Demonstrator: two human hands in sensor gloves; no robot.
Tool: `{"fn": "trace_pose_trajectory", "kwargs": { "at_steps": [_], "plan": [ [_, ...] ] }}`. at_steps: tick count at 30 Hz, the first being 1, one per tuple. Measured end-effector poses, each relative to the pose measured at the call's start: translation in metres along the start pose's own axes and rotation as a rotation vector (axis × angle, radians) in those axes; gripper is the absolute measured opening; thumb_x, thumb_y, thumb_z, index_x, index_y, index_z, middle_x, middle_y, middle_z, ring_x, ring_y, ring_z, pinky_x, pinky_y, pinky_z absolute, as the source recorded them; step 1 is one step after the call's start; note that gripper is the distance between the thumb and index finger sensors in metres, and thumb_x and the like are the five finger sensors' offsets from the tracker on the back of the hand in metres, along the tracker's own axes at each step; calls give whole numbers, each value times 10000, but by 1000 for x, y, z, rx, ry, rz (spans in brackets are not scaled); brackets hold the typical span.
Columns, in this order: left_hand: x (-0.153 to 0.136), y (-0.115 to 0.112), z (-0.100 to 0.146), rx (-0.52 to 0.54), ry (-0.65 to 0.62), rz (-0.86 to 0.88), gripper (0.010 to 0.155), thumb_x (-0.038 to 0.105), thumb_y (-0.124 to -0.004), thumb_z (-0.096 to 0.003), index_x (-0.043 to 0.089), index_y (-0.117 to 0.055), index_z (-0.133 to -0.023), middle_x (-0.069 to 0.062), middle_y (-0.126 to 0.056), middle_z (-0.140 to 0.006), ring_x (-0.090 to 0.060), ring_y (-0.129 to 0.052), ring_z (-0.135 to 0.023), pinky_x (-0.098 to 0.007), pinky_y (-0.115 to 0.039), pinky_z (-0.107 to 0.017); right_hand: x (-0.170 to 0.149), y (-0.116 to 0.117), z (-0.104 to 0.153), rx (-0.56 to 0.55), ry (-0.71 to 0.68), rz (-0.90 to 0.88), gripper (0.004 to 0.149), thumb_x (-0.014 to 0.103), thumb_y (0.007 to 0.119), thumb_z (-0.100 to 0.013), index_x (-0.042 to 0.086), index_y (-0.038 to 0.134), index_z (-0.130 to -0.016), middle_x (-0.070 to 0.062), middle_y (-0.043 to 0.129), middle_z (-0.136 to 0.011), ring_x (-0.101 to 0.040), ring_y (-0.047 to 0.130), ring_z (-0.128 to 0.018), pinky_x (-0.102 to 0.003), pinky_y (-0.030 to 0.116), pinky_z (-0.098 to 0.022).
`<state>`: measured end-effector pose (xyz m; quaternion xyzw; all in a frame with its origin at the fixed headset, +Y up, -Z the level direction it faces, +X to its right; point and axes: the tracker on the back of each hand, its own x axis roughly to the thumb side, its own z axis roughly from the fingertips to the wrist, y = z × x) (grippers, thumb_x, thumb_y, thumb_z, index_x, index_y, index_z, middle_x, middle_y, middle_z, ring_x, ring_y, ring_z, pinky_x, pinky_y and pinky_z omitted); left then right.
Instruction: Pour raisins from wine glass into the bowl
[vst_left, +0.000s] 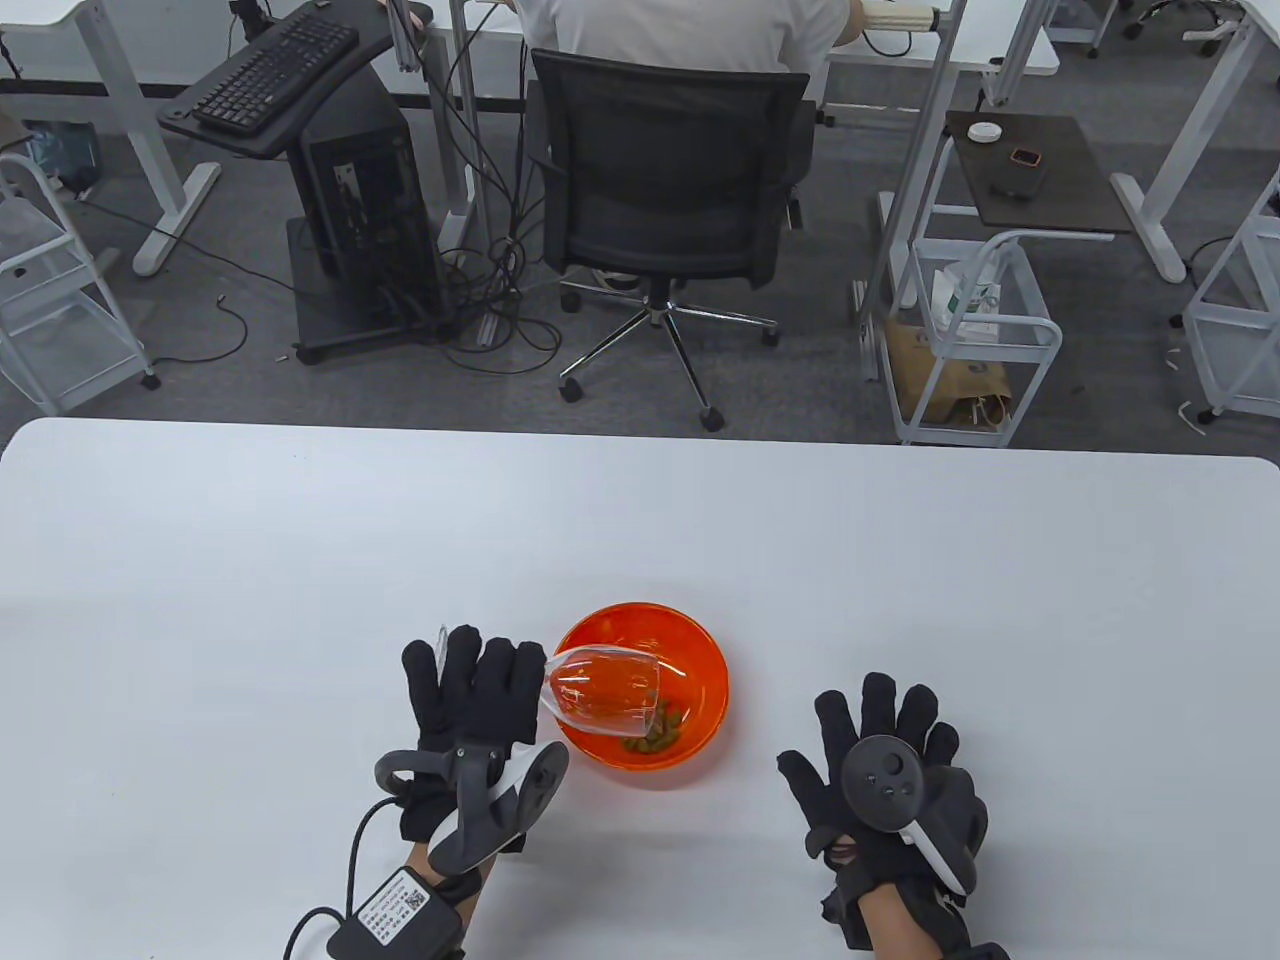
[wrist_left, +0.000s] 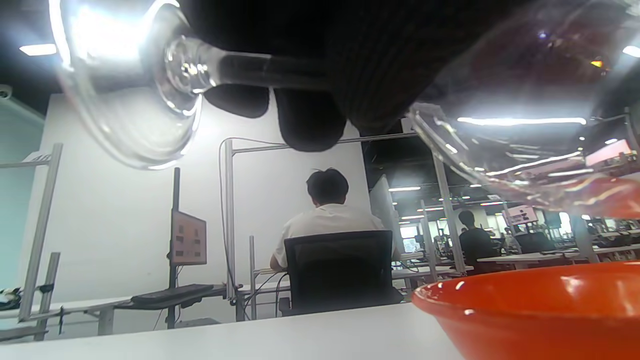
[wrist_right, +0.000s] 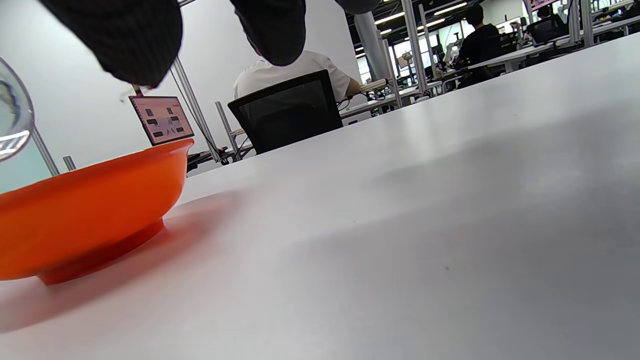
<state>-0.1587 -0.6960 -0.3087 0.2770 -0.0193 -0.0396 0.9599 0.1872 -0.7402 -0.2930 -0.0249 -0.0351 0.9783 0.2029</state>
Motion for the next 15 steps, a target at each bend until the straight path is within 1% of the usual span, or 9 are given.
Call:
{"fn": "trace_pose_trajectory", "kwargs": {
  "at_steps": [5, 10, 11, 13, 15],
  "plan": [
    [-28, -12, -4, -94, 163, 180, 481, 272, -906, -419, 272, -873, -899, -59, -984, -912, -383, -853, -929, -554, -370, -762, 0, 1, 0, 0, -1, 0, 722, 540, 755, -508, 171, 527, -1086, -254, 198, -1183, -592, 17, -976, -699, 20, -660],
    [-58, -32, -5, -204, 304, 397, 489, 277, -885, -422, 284, -835, -909, -48, -951, -944, -370, -822, -957, -573, -442, -757, 0, 1, 0, 4, 0, -3, 721, 539, 753, -510, 170, 527, -1087, -250, 197, -1183, -593, 17, -976, -699, 19, -660],
    [-65, -36, -5, -231, 362, 472, 491, 277, -885, -423, 286, -829, -911, -51, -941, -953, -372, -811, -966, -577, -471, -753, 0, 1, 0, 3, -1, -3, 721, 540, 753, -510, 170, 527, -1087, -251, 199, -1183, -592, 18, -976, -699, 20, -660],
    [-73, -42, -3, -264, 437, 547, 499, 282, -886, -421, 278, -816, -915, -57, -916, -975, -391, -798, -973, -598, -571, -730, 0, 1, 0, 5, -2, -6, 721, 540, 753, -510, 169, 529, -1086, -253, 199, -1182, -594, 18, -975, -699, 20, -660],
    [-80, -49, -2, -288, 498, 644, 506, 302, -881, -421, 276, -796, -919, -51, -905, -978, -379, -821, -963, -584, -694, -686, 0, 2, -1, 6, -1, -6, 721, 540, 753, -510, 169, 528, -1086, -251, 198, -1183, -594, 18, -976, -700, 20, -660]
  ]
}}
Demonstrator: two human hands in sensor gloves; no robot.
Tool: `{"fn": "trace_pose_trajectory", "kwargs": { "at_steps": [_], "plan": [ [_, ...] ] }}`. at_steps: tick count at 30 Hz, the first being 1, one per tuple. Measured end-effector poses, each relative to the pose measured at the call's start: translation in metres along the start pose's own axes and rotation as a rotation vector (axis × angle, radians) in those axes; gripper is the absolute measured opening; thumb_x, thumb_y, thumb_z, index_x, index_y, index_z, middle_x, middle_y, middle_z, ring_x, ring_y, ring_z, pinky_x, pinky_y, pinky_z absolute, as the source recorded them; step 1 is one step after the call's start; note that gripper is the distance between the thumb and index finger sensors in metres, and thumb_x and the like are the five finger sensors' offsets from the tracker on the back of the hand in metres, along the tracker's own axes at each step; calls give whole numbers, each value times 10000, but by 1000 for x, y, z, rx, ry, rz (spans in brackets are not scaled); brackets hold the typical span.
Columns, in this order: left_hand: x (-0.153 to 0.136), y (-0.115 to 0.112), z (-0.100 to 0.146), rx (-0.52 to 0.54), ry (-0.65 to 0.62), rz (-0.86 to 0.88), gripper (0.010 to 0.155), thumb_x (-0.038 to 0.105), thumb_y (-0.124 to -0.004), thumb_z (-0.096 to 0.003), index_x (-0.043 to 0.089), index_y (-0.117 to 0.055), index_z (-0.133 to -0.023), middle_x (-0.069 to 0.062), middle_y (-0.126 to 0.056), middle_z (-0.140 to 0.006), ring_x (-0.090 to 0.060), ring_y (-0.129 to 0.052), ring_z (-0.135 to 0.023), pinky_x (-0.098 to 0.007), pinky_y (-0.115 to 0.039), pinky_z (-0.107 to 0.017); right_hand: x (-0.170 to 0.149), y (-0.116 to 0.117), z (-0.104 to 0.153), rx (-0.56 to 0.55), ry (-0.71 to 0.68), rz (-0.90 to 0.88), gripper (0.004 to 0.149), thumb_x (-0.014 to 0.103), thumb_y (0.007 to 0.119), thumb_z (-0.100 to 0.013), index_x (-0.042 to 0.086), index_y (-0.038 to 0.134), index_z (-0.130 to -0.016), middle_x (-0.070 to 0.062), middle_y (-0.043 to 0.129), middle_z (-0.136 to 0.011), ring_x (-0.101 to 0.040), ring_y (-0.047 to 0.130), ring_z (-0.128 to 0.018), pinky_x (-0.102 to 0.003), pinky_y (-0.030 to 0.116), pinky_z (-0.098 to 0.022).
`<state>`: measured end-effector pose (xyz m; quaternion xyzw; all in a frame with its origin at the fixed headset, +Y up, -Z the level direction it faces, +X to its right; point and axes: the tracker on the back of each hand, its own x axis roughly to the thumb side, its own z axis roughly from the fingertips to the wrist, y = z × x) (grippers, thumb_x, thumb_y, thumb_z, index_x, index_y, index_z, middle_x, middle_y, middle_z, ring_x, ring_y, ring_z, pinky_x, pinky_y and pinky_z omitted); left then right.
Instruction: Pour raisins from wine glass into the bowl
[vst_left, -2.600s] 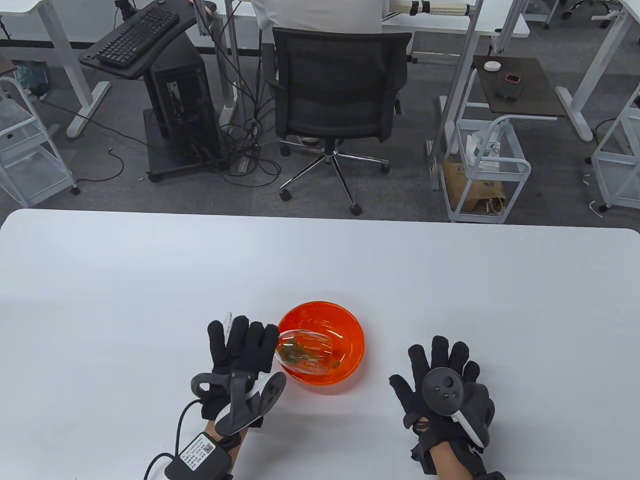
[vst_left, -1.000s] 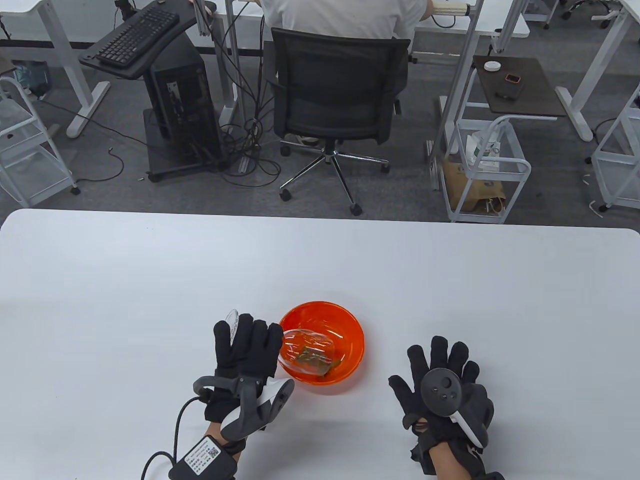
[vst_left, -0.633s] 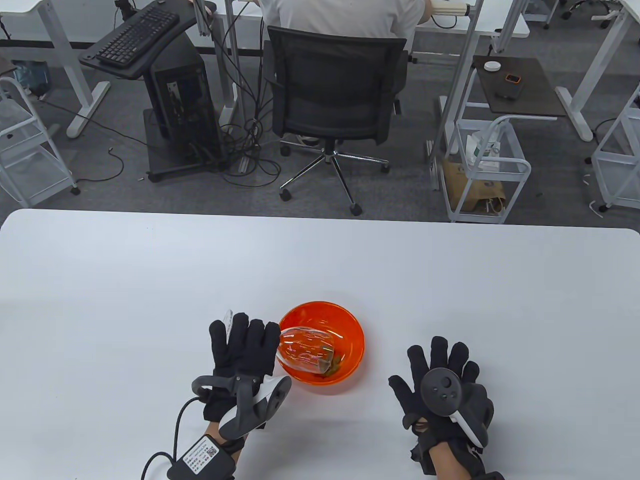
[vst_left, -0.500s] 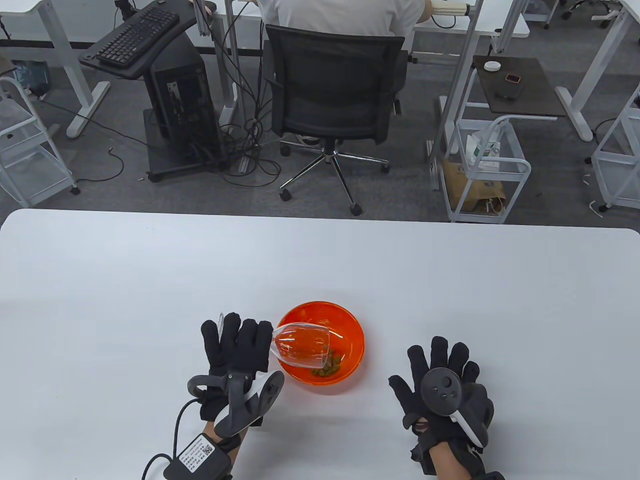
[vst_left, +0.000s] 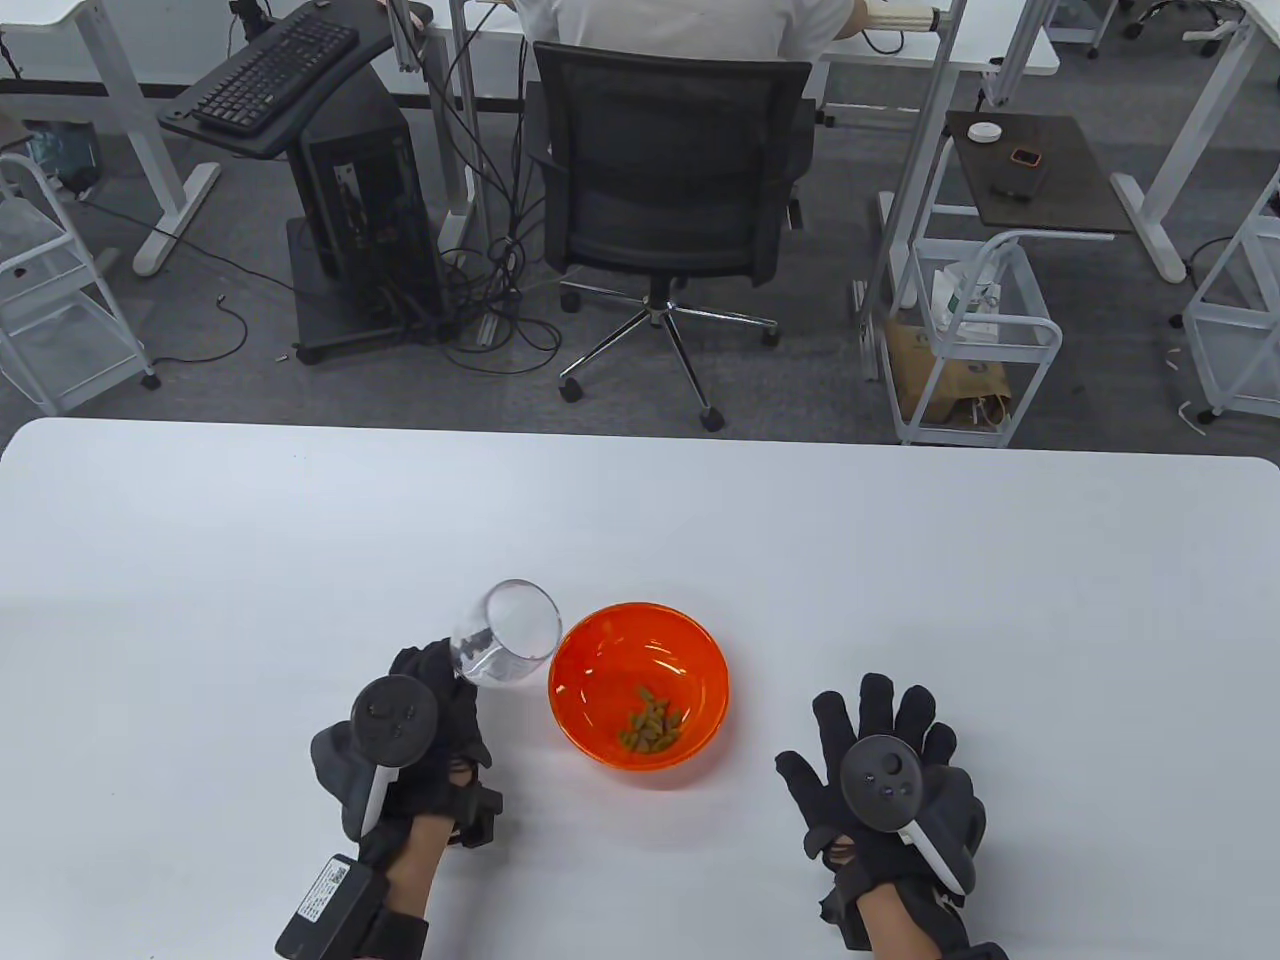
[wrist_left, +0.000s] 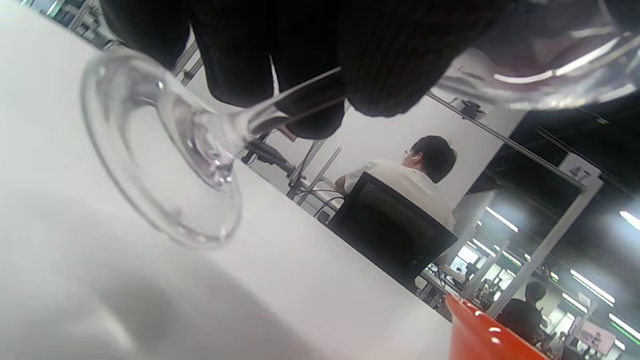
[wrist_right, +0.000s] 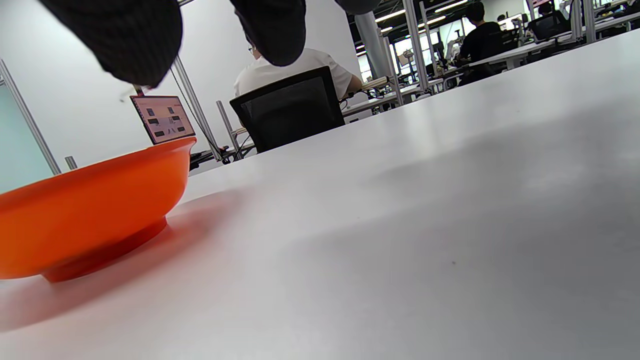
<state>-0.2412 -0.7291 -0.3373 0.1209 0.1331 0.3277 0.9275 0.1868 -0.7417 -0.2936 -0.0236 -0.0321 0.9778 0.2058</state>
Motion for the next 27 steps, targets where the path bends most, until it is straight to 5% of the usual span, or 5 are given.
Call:
{"fn": "trace_pose_trajectory", "kwargs": {
  "at_steps": [5, 11, 27],
  "plan": [
    [-22, -7, -7, -88, 141, 295, 501, 290, -912, -407, 301, -824, -901, -48, -913, -975, -362, -839, -958, -564, -708, -688, 0, 1, 0, 15, 2, -3, 721, 538, 755, -510, 169, 528, -1086, -254, 198, -1182, -596, 23, -977, -704, 27, -661],
    [-38, -9, -13, -81, 220, 396, 497, 293, -925, -400, 317, -830, -887, -4, -923, -963, -325, -813, -986, -543, -664, -724, 1, 1, 0, 21, -1, 4, 721, 536, 758, -507, 169, 532, -1084, -254, 200, -1181, -601, 33, -976, -707, 35, -663],
    [-52, -9, -14, -52, 347, 243, 503, 344, -924, -391, 327, -828, -885, 14, -910, -993, -352, -697, -1035, -593, -493, -754, 1, 2, -1, 26, 5, 14, 715, 539, 758, -507, 173, 540, -1082, -249, 203, -1183, -600, 36, -979, -705, 30, -663]
  ]
}}
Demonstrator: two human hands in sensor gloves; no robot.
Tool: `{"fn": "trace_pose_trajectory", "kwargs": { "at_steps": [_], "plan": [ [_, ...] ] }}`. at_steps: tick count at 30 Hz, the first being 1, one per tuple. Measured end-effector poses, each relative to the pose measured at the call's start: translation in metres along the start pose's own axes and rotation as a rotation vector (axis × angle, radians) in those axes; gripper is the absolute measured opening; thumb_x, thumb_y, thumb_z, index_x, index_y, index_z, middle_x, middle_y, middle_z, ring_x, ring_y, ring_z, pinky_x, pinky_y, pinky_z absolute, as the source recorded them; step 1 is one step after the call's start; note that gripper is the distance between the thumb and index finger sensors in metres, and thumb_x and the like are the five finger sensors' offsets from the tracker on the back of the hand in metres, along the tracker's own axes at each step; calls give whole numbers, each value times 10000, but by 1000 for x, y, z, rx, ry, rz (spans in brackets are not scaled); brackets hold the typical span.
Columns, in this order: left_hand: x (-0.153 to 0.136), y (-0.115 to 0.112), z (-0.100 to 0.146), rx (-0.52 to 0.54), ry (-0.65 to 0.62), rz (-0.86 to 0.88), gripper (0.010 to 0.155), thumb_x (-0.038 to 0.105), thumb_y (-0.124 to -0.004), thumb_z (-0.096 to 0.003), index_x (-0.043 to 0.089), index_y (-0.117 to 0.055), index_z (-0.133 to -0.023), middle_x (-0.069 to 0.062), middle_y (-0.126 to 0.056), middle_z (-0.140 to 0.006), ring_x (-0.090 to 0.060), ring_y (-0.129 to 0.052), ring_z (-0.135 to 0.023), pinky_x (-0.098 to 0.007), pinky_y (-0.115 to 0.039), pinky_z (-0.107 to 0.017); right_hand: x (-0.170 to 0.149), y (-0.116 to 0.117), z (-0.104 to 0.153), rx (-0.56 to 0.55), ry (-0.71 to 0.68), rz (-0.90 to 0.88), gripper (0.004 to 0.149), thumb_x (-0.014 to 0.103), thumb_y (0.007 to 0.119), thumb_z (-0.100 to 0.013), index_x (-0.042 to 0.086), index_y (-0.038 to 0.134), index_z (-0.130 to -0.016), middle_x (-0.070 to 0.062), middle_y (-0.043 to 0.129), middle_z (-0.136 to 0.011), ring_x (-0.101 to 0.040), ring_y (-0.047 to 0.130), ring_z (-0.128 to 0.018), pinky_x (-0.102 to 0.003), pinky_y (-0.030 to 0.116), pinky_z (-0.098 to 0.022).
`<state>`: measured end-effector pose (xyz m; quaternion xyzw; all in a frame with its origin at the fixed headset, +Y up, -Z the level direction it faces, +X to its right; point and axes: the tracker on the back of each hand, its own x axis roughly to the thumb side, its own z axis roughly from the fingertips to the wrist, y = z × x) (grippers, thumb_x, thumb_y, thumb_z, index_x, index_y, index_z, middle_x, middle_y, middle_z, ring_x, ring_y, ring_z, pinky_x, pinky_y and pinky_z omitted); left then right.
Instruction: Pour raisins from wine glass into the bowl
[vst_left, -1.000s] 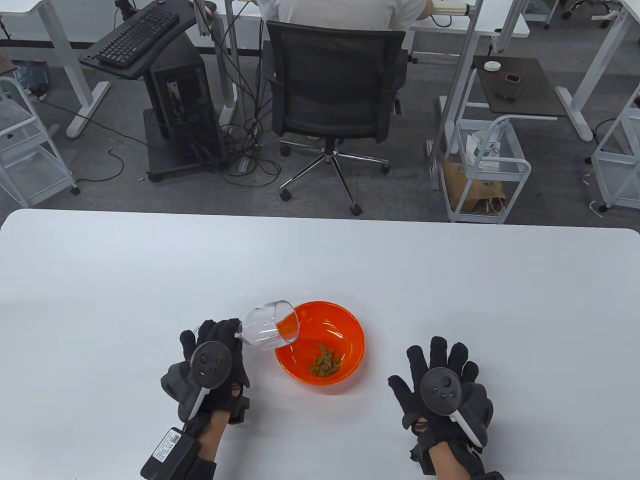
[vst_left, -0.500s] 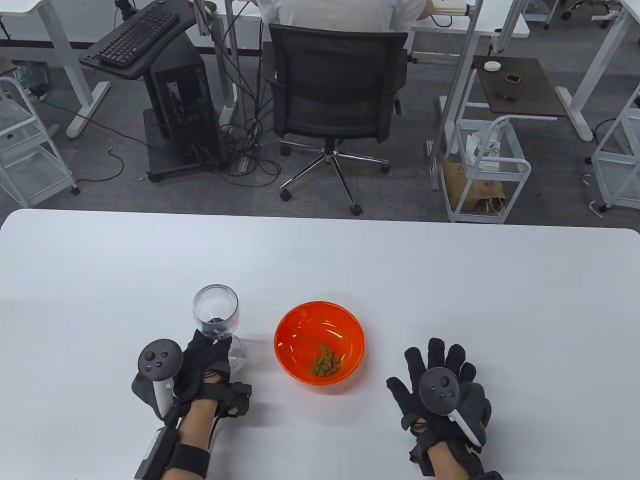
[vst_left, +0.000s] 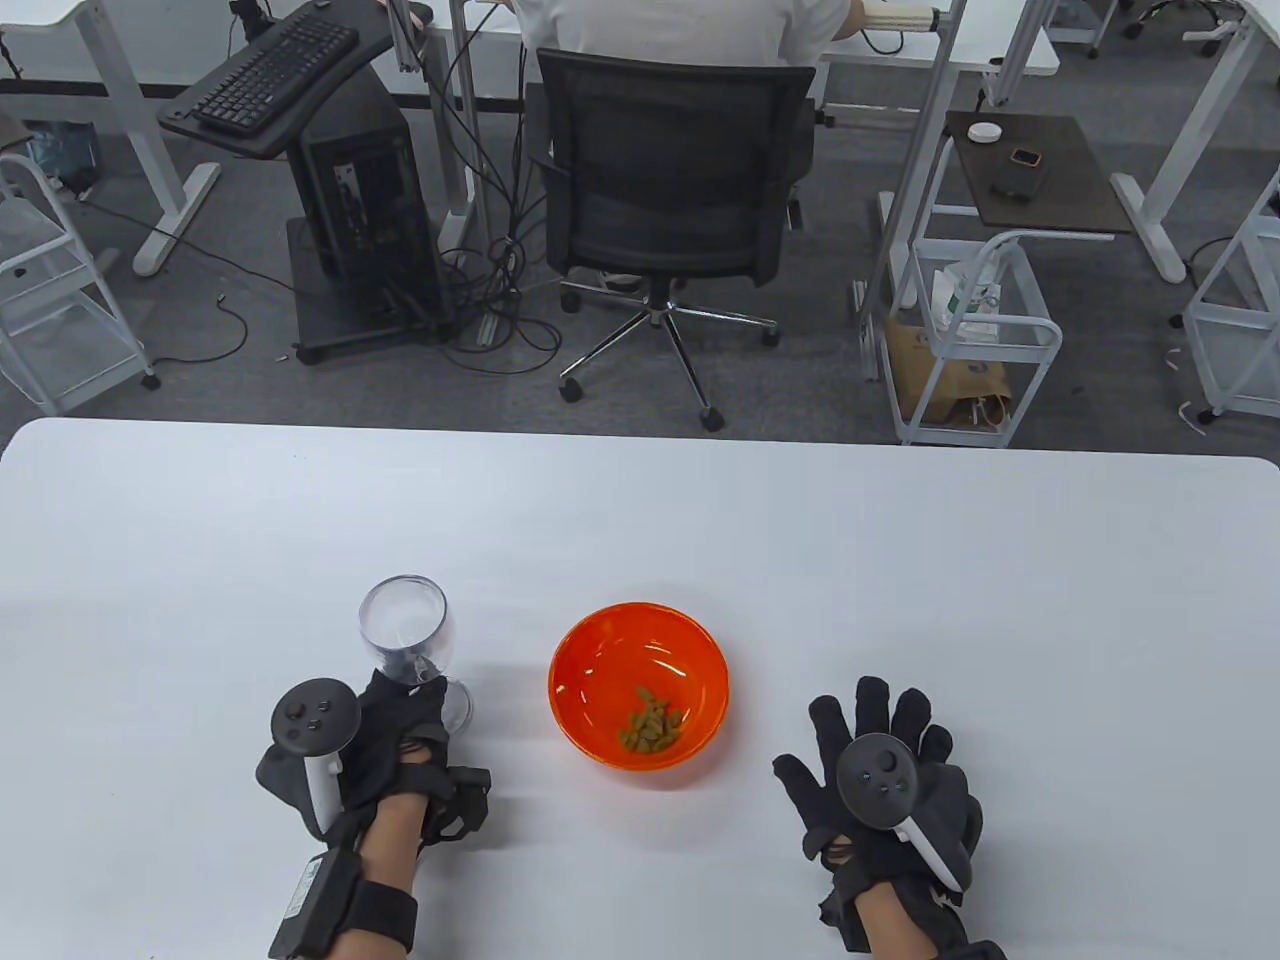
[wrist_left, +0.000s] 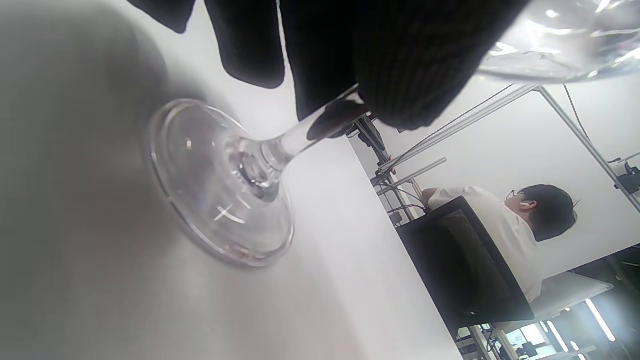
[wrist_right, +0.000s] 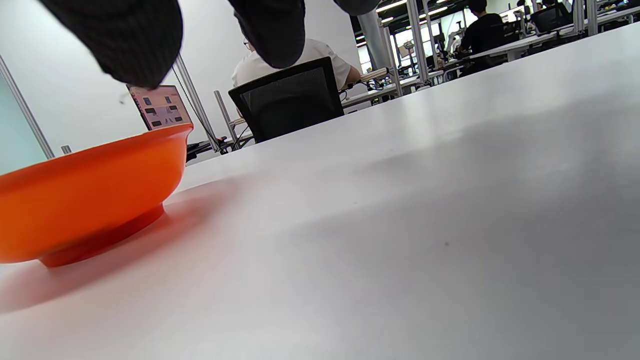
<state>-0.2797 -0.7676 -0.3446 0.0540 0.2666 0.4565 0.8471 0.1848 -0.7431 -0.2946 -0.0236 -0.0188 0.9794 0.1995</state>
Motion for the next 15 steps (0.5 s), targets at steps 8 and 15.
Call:
{"fn": "trace_pose_trajectory", "kwargs": {
  "at_steps": [8, 15],
  "plan": [
    [-2, -9, 11, -57, 43, -183, 767, 504, -899, -373, 254, -642, -1051, -159, -550, -1180, -455, -417, -1073, -620, -379, -748, -1, 0, 0, 0, 3, -8, 719, 540, 756, -508, 171, 536, -1084, -251, 200, -1182, -600, 36, -978, -705, 32, -663],
    [8, -25, 32, -304, 105, -355, 986, 664, -791, -391, 177, -332, -1115, -208, -279, -1207, -473, -218, -1073, -627, -293, -748, -1, 0, 0, -5, -3, -11, 723, 541, 756, -507, 169, 532, -1085, -257, 198, -1180, -597, 36, -980, -706, 34, -663]
  ]
}}
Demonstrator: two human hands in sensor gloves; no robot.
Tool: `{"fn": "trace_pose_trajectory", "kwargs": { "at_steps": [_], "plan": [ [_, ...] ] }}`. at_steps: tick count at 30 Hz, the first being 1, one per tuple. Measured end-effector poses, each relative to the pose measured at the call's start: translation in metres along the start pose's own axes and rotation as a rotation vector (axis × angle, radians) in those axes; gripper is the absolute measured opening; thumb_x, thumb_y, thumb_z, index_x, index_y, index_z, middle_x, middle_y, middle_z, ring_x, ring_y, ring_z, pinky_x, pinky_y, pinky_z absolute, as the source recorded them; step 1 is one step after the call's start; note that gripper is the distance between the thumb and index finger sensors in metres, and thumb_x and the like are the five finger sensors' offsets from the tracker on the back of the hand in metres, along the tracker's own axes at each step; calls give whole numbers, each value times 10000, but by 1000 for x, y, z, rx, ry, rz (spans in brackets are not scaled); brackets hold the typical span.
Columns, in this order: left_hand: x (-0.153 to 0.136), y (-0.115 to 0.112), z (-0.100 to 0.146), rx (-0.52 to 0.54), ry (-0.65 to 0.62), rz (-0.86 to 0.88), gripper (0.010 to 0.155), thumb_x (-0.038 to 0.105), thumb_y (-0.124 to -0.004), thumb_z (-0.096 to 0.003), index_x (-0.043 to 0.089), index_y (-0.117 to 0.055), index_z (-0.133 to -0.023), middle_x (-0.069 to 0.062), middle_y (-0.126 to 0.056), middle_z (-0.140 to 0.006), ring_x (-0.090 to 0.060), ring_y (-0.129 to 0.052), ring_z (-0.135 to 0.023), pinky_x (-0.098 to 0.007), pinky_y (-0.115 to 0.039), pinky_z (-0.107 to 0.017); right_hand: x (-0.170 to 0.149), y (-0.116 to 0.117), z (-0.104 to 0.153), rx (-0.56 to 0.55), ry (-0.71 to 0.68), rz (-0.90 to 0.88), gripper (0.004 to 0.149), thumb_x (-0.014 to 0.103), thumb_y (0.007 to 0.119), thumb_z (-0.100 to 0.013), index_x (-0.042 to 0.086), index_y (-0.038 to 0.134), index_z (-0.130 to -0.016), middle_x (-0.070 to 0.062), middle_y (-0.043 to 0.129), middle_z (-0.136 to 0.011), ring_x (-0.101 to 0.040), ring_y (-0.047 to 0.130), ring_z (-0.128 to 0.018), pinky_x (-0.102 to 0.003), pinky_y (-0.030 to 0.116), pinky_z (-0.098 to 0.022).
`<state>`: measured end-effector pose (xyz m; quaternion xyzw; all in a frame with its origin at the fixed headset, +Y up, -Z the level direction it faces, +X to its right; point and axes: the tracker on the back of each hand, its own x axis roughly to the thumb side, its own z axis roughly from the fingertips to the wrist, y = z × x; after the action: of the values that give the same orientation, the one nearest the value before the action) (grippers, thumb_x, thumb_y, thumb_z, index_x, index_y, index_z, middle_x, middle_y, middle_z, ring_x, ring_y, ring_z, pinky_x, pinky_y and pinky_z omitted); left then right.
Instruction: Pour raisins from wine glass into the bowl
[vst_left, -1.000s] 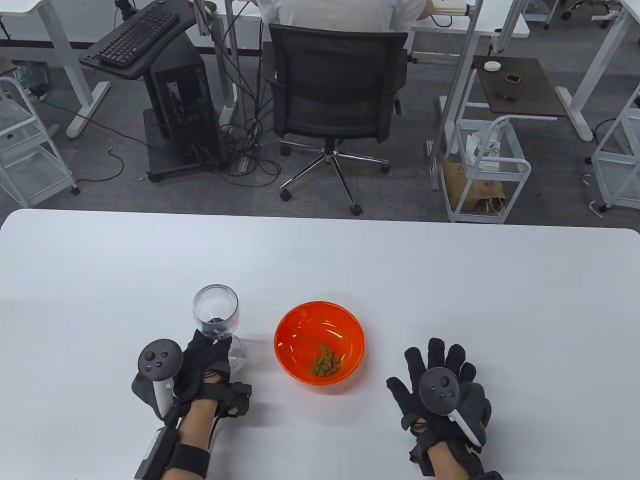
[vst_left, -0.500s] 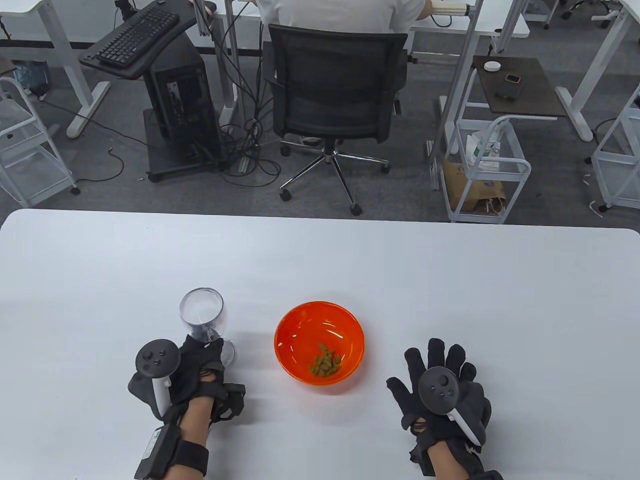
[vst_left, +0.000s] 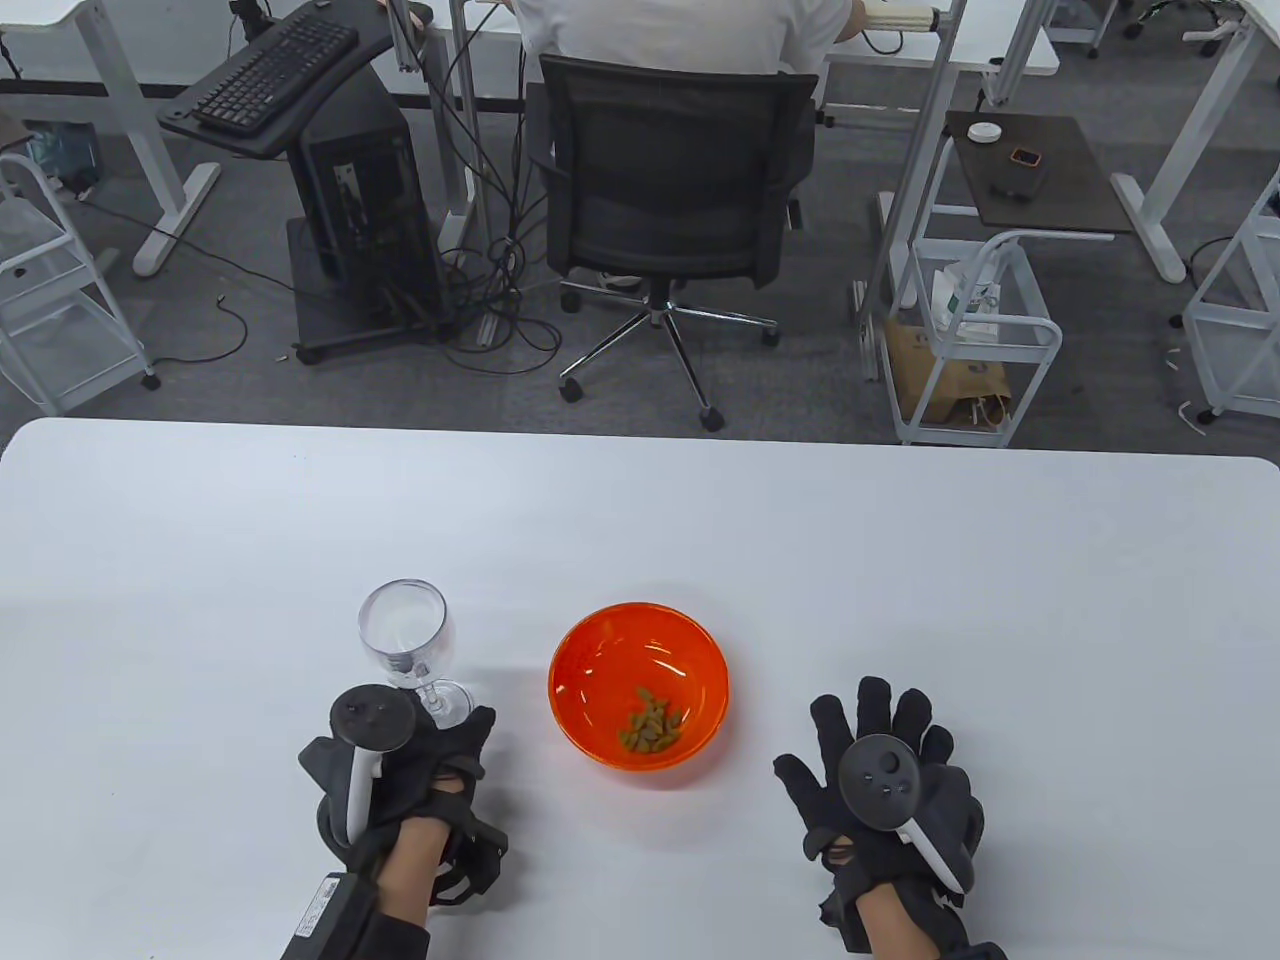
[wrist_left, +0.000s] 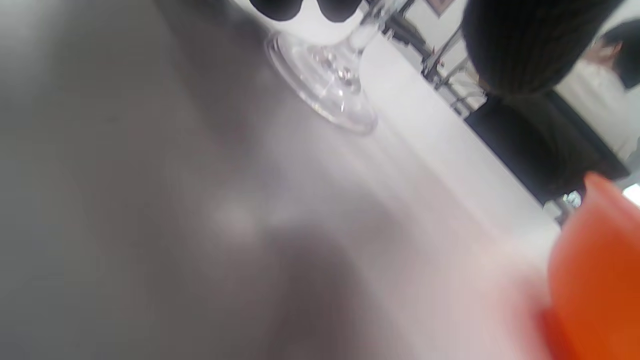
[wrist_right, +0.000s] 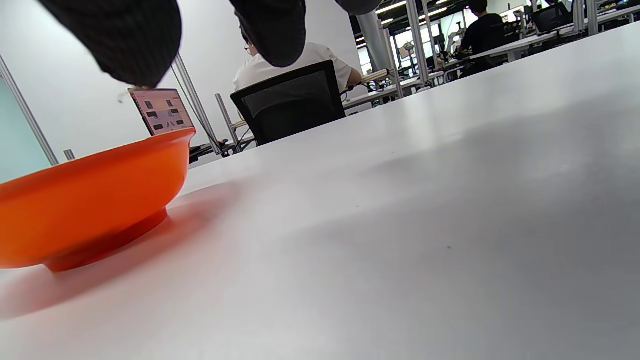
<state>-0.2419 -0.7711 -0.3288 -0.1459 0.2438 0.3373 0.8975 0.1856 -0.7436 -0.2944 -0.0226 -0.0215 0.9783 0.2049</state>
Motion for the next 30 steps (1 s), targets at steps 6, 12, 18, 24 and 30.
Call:
{"fn": "trace_pose_trajectory", "kwargs": {
  "at_steps": [6, 12, 18, 24, 30],
  "plan": [
    [13, -9, 17, -96, 15, -105, 1038, 691, -771, -399, 115, -260, -1096, -246, -217, -1184, -497, -231, -1068, -639, -305, -741, -1, 0, 0, 12, 6, -6, 731, 541, 756, -508, 163, 521, -1088, -265, 193, -1176, -592, 32, -979, -706, 41, -664],
    [31, -20, 37, -162, -43, -252, 1017, 700, -767, -403, 84, -333, -1085, -278, -282, -1156, -535, -300, -1053, -649, -357, -733, 0, 1, 0, 31, 6, -8, 738, 542, 755, -509, 164, 506, -1091, -268, 185, -1174, -594, 35, -978, -707, 43, -665],
    [56, -26, 58, -25, -243, -358, 844, 666, -759, -414, 218, -533, -1094, -183, -517, -1183, -461, -487, -1066, -620, -440, -738, 5, 0, 2, 42, -27, -23, 754, 545, 751, -512, 158, 470, -1095, -264, 141, -1163, -563, 9, -977, -703, 79, -677],
    [73, -18, 77, 113, -542, -244, 764, 618, -781, -410, 243, -634, -1059, -136, -623, -1166, -429, -547, -1072, -631, -448, -745, 27, -9, 14, 16, -143, -121, 784, 540, 750, -519, 174, 382, -1106, -247, 49, -1139, -540, -37, -962, -711, 102, -686],
    [82, -14, 93, 275, -715, -305, 774, 609, -786, -406, 265, -600, -1074, -118, -565, -1195, -423, -433, -1106, -645, -352, -757, 49, -21, 31, -192, -268, -111, 854, 550, 748, -514, 198, 230, -1095, -220, -122, -1075, -525, -147, -907, -711, 60, -680]
  ]
}}
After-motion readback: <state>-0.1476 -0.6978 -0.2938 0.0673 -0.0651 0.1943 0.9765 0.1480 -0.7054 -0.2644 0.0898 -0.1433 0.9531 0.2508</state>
